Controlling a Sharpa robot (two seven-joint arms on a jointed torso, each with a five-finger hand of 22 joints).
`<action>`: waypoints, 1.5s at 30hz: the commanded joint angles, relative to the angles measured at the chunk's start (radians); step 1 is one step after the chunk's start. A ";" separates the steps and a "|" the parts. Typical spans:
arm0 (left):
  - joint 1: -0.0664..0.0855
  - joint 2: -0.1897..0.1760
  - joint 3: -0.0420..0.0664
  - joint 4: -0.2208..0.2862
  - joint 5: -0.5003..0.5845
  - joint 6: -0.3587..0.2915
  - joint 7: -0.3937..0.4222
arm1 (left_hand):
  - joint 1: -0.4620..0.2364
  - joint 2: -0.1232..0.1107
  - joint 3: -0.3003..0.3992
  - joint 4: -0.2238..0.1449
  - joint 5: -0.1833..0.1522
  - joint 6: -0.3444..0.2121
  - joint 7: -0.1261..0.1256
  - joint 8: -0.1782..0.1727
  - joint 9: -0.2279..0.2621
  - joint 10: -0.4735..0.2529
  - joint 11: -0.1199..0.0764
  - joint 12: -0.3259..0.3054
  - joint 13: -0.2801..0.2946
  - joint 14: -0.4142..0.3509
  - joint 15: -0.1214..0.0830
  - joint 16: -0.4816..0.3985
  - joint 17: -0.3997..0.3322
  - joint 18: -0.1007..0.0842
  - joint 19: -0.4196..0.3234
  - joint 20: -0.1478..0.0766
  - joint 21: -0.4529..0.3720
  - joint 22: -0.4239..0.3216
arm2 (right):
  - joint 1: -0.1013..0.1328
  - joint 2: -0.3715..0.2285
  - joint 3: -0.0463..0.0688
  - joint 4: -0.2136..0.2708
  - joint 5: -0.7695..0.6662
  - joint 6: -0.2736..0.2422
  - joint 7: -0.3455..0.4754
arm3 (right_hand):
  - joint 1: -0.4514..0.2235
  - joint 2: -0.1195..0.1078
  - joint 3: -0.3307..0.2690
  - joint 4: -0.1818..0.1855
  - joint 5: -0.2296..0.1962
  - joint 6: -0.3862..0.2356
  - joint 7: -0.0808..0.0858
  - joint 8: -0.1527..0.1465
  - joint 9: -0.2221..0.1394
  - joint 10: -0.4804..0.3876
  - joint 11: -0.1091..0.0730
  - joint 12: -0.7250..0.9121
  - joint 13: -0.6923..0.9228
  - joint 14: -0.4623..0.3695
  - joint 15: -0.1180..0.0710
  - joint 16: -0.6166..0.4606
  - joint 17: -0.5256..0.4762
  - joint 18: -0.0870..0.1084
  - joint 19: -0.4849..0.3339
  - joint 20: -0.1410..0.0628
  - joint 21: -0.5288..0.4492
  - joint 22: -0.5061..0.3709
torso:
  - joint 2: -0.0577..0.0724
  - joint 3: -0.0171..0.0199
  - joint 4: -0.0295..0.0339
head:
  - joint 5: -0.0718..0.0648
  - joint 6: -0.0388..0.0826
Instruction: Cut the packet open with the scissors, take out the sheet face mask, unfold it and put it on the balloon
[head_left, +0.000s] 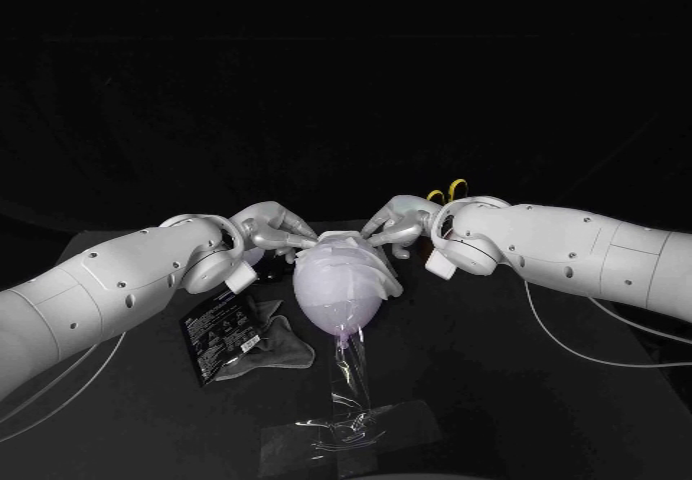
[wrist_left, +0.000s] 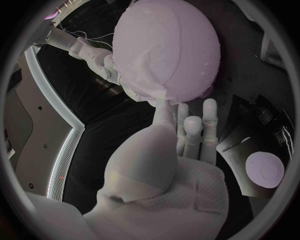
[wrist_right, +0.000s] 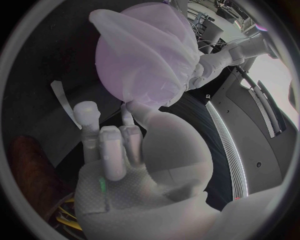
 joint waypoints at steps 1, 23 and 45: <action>0.000 0.004 0.000 0.004 -0.011 0.008 0.012 | 0.012 0.055 0.004 -0.012 -0.004 0.023 -0.003 0.010 0.004 0.015 -0.004 0.007 0.001 0.022 -0.002 0.008 0.016 0.016 0.007 -0.003 0.009 0.004 | 0.000 0.005 0.000 0.001 0.028 0.060 0.024 | 0.007 0.010 -0.009 -0.004 0.004 0.040 -0.004 0.023 0.008 0.059 0.003 0.006 0.229 0.096 0.005 0.003 0.250 0.001 0.001 0.011 0.007 0.027 | -0.001 -0.0003 0.0009 | 0.000 -0.001; 0.000 0.001 0.000 0.001 0.025 -0.091 0.065 | 0.024 0.077 0.025 -0.040 -0.003 0.094 -0.024 0.070 0.059 0.082 -0.048 0.015 -0.009 0.105 -0.044 0.025 0.073 0.016 0.020 -0.024 0.044 0.027 | 0.000 -0.001 0.000 0.007 0.053 -0.165 0.104 | 0.011 0.014 -0.031 -0.038 0.004 0.105 -0.052 0.174 0.121 0.077 -0.041 0.027 0.239 0.104 -0.033 0.006 0.263 -0.002 0.045 -0.016 0.054 0.056 | -0.001 0.0002 -0.0003 | 0.002 0.001; 0.000 -0.001 0.000 -0.002 0.110 -0.187 0.091 | 0.031 0.081 0.030 -0.043 -0.003 0.087 -0.023 0.075 0.072 0.081 -0.051 0.012 -0.011 0.108 -0.048 0.024 0.072 0.016 0.021 -0.028 0.049 0.031 | 0.001 -0.015 0.001 0.010 -0.007 -0.260 0.080 | 0.000 0.012 -0.007 -0.050 0.004 0.088 -0.053 0.212 0.158 0.080 -0.043 0.031 0.241 0.104 -0.036 0.006 0.263 -0.004 0.054 -0.020 0.059 0.062 | -0.001 0.0003 0.0000 | 0.000 0.002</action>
